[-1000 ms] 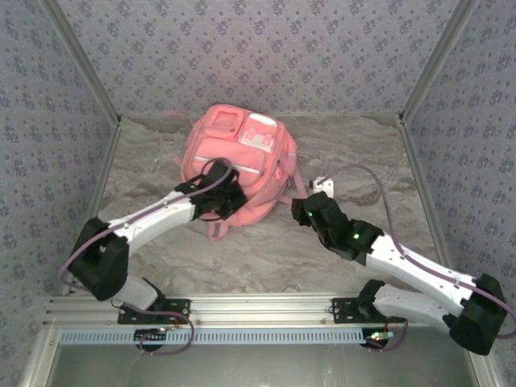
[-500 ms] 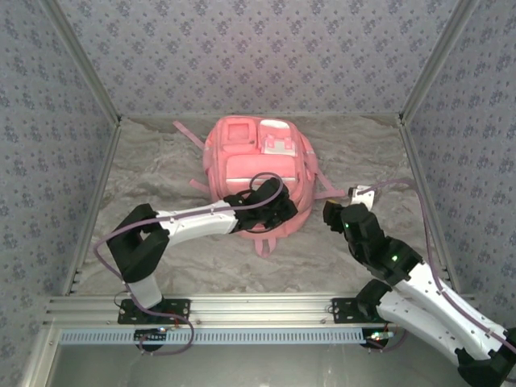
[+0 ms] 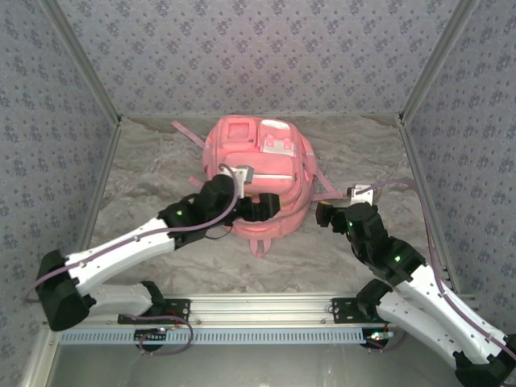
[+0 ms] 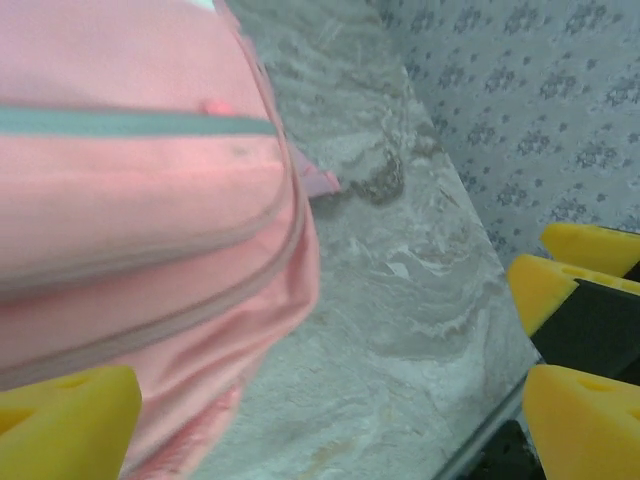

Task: Pack the student bag

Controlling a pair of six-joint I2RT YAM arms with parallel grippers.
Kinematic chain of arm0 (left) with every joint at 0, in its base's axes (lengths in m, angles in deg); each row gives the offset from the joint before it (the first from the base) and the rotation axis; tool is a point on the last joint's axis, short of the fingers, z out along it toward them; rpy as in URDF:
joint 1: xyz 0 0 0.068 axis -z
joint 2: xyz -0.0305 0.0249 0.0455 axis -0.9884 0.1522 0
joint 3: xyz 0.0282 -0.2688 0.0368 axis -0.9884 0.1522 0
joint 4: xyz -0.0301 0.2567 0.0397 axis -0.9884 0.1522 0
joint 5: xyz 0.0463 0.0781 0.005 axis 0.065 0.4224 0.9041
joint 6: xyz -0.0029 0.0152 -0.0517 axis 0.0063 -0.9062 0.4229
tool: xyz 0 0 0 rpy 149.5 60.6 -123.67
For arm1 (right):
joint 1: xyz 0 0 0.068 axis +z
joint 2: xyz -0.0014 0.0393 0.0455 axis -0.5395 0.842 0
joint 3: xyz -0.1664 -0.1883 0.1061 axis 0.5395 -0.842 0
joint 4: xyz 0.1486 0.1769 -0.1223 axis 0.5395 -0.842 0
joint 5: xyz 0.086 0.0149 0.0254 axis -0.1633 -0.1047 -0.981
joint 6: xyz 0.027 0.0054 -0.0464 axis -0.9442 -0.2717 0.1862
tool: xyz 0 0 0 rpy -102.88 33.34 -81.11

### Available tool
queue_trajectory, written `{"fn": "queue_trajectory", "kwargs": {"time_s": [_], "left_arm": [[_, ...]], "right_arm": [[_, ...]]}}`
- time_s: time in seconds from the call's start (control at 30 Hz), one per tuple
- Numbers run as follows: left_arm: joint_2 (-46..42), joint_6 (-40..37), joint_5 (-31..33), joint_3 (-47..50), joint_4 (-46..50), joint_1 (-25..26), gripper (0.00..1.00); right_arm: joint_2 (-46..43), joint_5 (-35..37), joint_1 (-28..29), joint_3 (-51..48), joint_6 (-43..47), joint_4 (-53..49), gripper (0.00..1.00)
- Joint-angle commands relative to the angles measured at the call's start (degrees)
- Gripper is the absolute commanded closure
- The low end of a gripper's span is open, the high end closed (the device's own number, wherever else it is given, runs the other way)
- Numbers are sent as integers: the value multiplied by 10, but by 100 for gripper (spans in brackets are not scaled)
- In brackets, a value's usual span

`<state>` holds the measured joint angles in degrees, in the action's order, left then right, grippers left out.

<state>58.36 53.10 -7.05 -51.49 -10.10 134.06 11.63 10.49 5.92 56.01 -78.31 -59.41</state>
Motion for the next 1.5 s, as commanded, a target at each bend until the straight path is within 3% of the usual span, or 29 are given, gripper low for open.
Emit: {"fn": "queue_trajectory", "kwargs": {"time_s": [0.0,0.1,0.13,0.2,0.27,0.4,0.47,0.53,0.6,0.7,0.73,0.83,0.9,0.97,1.03,1.07,1.13,1.2,1.33,1.47], "left_arm": [[-49,-81,55,11,52,-74,2],[-88,-189,182,33,49,-131,2],[-97,-239,236,60,9,-147,2],[-109,-363,266,131,-100,-184,2],[-115,-438,227,198,-209,-249,2],[-111,-338,106,278,-298,-448,2],[-73,-362,85,296,-324,-499,2],[-35,-365,109,299,-310,-524,2],[-15,-374,74,326,-363,-535,2],[54,-369,62,350,-451,-563,2],[63,-371,22,327,-414,-579,2],[118,-338,2,347,-552,-587,2],[158,-336,2,338,-571,-589,2],[175,-369,-58,315,-542,-583,2],[218,-389,-36,319,-593,-559,2],[219,-390,-38,323,-599,-559,2],[220,-397,-34,313,-583,-552,2],[216,-393,-31,309,-567,-555,2],[215,-394,-29,308,-563,-554,2],[216,-394,-28,308,-565,-553,2]], "right_arm": [[-2,11,-5,9,49,53,0],[-1,-20,-6,-22,143,149,0],[2,-33,-6,-42,198,187,0],[22,-15,-9,-85,274,272,0],[43,-8,-17,-133,326,385,0],[124,-36,-81,-239,374,699,0],[193,-20,-122,-245,375,774,0],[244,2,-151,-239,438,792,0],[271,45,-195,-250,394,811,0],[315,-53,-284,-276,320,815,0],[340,-68,-307,-276,306,822,0],[401,-17,-342,-274,259,886,0],[425,-130,-401,-279,189,900,0],[493,-205,-445,-285,168,977,0],[571,-291,-451,-279,191,1066,0],[572,-339,-458,-274,196,1060,0],[525,-342,-458,-238,229,924,0],[535,-355,-460,-192,213,864,0],[531,-281,-411,-153,242,777,0],[532,-265,-407,-155,250,785,0]]}}
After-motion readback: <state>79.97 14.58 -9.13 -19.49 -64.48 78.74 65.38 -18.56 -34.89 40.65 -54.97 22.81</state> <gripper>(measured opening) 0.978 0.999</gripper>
